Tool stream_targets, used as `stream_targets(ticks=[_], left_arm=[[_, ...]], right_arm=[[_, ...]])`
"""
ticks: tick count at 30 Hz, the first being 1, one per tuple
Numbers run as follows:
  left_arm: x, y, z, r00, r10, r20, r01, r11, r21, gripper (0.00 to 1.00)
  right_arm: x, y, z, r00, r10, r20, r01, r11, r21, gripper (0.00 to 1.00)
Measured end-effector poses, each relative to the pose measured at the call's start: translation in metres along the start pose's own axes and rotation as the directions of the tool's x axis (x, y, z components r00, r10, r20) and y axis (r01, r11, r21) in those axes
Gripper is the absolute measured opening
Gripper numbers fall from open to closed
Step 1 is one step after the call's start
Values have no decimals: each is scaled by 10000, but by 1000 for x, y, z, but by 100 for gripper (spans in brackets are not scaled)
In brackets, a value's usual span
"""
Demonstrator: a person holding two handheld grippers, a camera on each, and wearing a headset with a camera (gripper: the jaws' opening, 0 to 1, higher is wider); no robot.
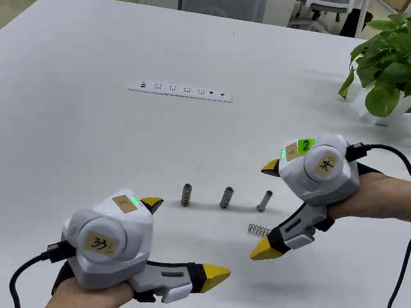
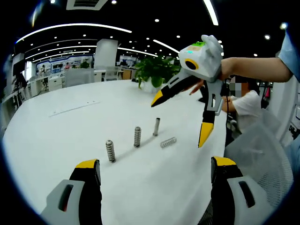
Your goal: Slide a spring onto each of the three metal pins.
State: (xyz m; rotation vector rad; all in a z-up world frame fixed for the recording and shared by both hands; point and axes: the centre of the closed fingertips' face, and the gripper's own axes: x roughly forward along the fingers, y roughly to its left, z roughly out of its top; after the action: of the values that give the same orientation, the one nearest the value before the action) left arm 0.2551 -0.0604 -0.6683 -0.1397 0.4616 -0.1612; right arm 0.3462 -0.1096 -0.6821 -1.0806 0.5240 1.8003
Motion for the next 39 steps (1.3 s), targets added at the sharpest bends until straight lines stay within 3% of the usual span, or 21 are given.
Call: stream_targets(ticks=[6,12,20,25,27,31,39], left_arm=[[0,-4,-1,9996,-269,-131,272,9994,204,100],[0,1,-5,9983,-490,-326,500,9983,296,100],[1,10,-7,9973,-620,-403,637,9971,418,100],[4,12,-7,9952,-835,-512,864,9946,577,100],[5,12,-7,9942,-899,-594,934,9938,603,100],[5,11,-7,9939,-849,-704,892,9942,605,100],[1,17,-8,9958,-340,-845,378,9984,432,100]], right_arm=[[-13,-2,-2,9951,-764,624,696,9920,1054,99],[-23,-2,-11,9884,-1309,773,1152,9767,1812,99],[-39,11,-37,9756,-2050,785,1752,9425,2845,99],[-50,17,-54,9618,-2614,809,2177,9102,3522,99],[-55,20,-62,9581,-2756,776,2272,8967,3798,99],[-65,22,-74,9529,-2902,876,2316,8834,4075,99],[-77,23,-79,9411,-3085,1384,2208,8708,4392,99]])
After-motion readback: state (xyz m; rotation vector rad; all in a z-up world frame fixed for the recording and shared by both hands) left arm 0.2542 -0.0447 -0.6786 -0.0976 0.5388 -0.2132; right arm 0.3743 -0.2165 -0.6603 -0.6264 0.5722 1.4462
